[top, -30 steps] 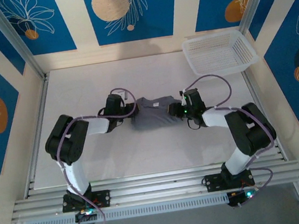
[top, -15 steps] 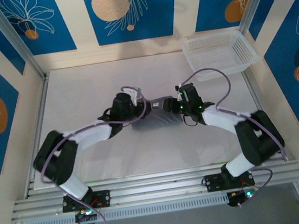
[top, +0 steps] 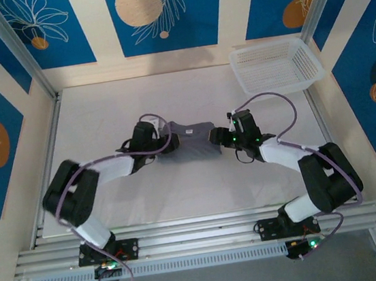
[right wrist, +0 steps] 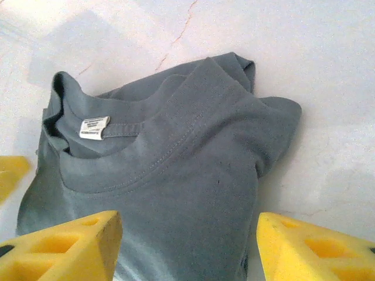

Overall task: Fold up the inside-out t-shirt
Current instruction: Smooth out the T-shirt at the center of the table, then move the T-shirt to the middle-left of the table, then move the T-shirt to the top-left of the table.

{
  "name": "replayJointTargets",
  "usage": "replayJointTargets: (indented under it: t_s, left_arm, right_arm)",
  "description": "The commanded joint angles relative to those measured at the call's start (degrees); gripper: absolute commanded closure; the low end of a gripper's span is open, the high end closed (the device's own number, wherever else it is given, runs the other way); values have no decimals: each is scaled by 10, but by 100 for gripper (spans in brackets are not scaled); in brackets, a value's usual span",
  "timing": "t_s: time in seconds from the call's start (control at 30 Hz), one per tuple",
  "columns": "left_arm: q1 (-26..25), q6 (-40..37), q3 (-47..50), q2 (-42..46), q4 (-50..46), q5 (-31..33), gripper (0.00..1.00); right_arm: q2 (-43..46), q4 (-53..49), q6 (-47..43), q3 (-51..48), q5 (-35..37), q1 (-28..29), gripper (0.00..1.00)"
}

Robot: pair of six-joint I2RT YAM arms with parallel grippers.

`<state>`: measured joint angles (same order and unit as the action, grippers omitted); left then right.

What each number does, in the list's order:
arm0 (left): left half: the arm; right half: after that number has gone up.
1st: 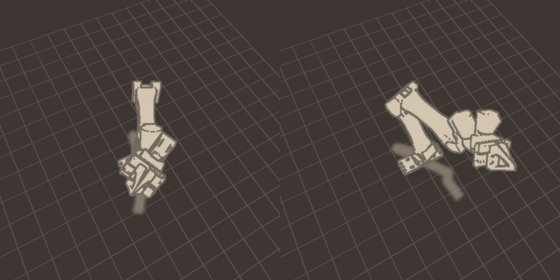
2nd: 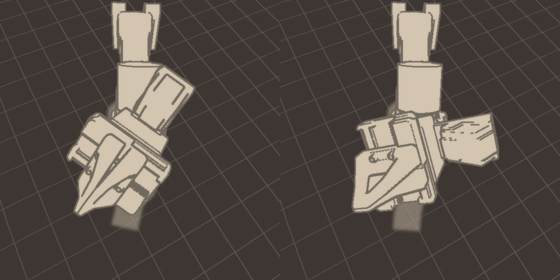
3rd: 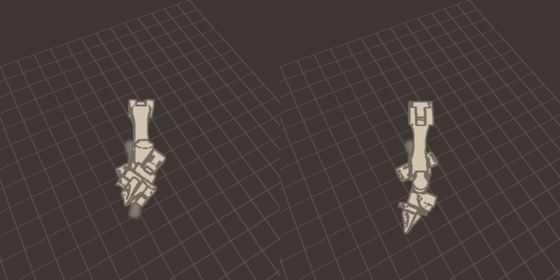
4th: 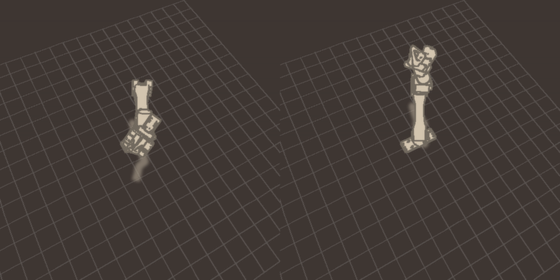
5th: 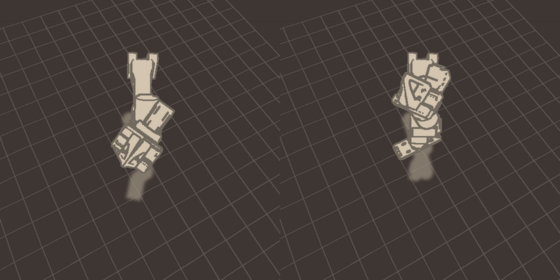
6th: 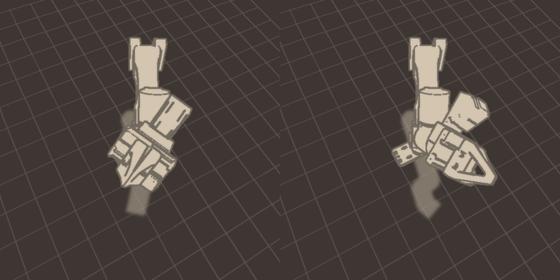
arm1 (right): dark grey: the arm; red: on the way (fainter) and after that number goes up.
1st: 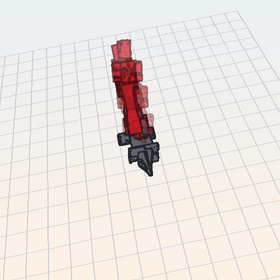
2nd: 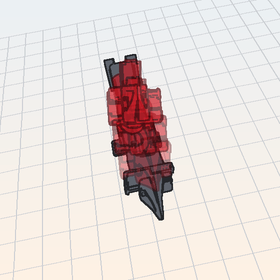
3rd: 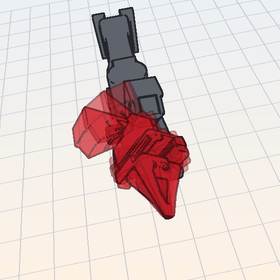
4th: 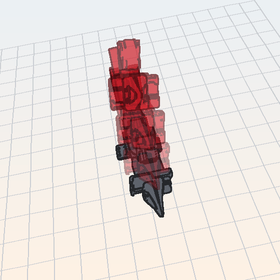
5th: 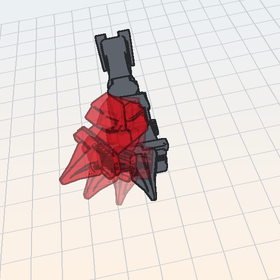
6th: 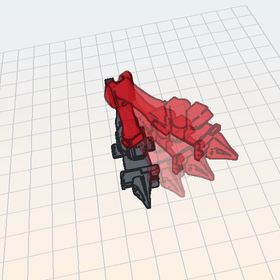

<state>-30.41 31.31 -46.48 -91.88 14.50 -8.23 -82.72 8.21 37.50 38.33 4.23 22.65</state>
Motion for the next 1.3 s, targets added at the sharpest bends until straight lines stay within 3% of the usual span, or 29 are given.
replayJointTargets:
  t_s: [0.0, 0.1, 0.27, 0.43, 0.6, 0.83, 1.1, 1.27]
  left_arm:
    - [1, -31, 18, 105, -27, -45, 23]
    - [1, -37, 57, 194, -52, -33, 16]
    - [1, -37, 109, 341, -156, 64, 8]
    - [4, -30, 140, 422, -232, 172, 6]
    - [43, -1, 135, 453, -284, 216, 12]
    - [112, 40, 135, 406, -231, 147, 15]
    - [143, 52, 56, 81, -49, 105, 27]
    - [157, 51, -32, -74, 0, 107, 43]
  right_arm:
    - [-24, 2, 32, -4, -19, 12, 40]
    - [-74, 10, 49, 27, -28, 44, 45]
    - [-207, 27, 97, 138, -19, 126, 58]
    - [-372, 36, 67, 347, -6, 201, 57]
    - [-478, -34, 31, 568, -119, 217, 48]
    - [-265, 58, 30, 362, -91, 174, 40]
    - [-2, 36, 57, 92, -22, 130, 37]
    - [140, 11, 80, -20, 6, 127, 37]
